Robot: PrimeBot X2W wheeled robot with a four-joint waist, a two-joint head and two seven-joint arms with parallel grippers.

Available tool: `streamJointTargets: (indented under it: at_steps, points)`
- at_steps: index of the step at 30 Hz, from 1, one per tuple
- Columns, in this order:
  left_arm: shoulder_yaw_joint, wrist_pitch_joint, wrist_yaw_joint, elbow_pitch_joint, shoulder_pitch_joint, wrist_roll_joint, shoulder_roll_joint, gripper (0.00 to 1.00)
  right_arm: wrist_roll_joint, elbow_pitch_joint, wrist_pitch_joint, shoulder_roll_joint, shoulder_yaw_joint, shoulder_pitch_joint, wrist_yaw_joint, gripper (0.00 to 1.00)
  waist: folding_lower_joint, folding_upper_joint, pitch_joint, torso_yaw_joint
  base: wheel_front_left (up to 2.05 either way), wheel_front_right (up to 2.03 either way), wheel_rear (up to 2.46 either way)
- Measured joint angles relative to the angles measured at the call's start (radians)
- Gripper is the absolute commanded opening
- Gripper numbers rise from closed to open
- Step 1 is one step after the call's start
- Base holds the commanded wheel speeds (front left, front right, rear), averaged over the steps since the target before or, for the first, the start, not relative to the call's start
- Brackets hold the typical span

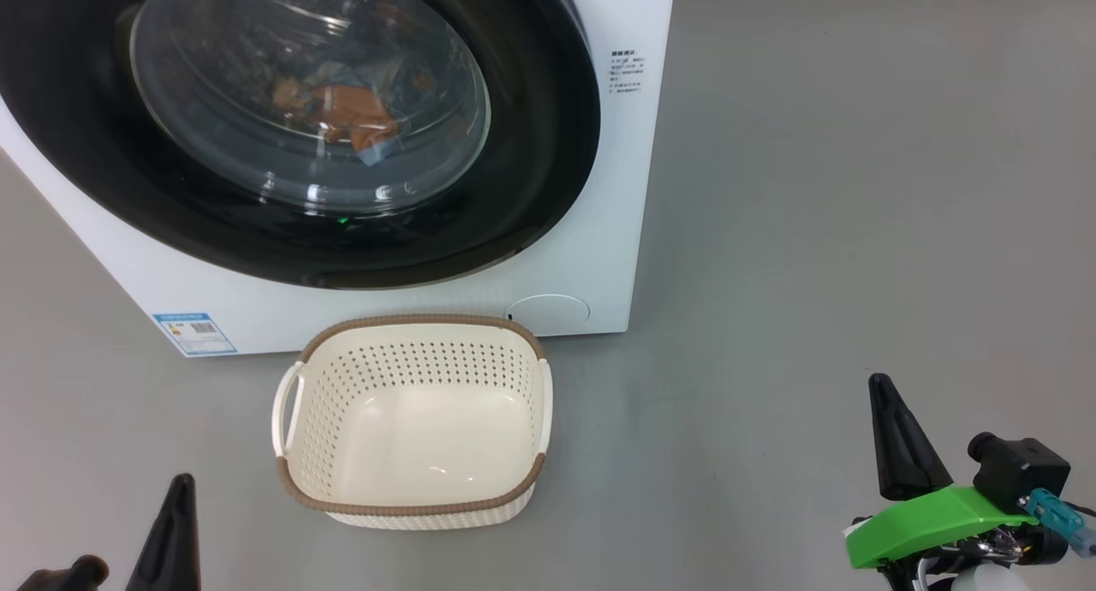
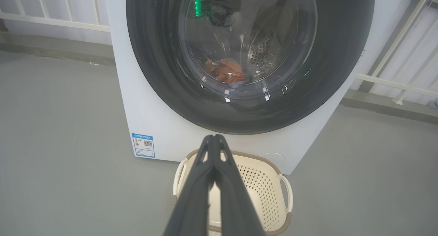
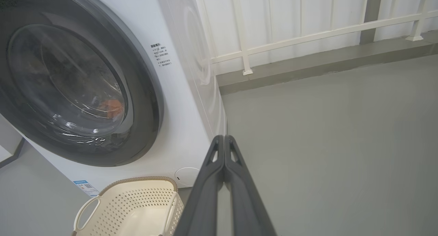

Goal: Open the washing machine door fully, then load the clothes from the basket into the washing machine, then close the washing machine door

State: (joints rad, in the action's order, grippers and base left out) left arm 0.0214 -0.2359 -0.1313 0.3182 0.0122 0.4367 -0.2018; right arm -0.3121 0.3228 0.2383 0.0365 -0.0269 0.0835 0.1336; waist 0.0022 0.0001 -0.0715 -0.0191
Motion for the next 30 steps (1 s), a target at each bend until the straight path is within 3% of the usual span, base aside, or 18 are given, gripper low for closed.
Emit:
streamJointTargets:
  at_steps: [5,30]
  points:
    - [0.002,0.018,0.0,0.0,0.0,0.057,0.006,0.0,-0.063,-0.001,-0.018,0.0,-0.004,0.0,0.0,0.0,-0.0018,0.0,0.002,0.001,0.0,0.0,0.0]
    - [0.013,0.087,0.0,-0.002,0.004,0.287,0.04,0.0,-0.318,-0.01,-0.089,0.0,-0.023,0.0,0.0,0.0,-0.0021,-0.0001,0.016,0.005,0.0,0.0,0.0]
